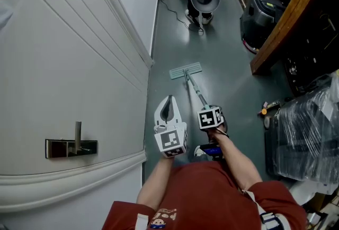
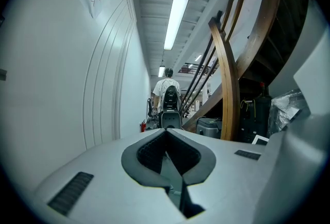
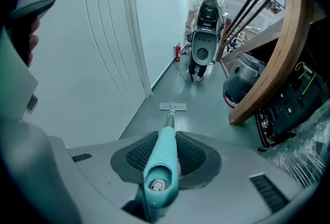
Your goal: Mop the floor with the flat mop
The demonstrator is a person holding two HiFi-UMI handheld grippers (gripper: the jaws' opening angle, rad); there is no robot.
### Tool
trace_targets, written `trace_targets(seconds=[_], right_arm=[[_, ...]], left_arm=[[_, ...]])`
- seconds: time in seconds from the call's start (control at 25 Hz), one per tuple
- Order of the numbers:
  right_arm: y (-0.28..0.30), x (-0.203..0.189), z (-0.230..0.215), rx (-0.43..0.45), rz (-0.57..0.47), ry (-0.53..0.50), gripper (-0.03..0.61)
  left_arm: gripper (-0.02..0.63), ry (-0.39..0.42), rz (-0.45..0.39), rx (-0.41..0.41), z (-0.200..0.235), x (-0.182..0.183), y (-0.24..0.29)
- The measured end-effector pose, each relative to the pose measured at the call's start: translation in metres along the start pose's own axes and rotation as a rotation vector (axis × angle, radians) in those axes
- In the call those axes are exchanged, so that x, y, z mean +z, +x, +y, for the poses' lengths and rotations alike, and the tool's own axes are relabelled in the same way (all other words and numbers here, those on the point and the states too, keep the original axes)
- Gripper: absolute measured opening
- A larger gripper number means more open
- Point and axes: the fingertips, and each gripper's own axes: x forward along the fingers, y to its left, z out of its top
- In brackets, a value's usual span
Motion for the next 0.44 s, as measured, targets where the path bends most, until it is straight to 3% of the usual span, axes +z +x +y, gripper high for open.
trace_targets(seconds=[0.44], right_arm=[[-0.003, 0.011, 0.003, -0.002, -0.008, -0.007, 0.118]], left_arm=[[0.015, 0.000, 0.002, -0.011, 0.005, 0.005, 0.006]])
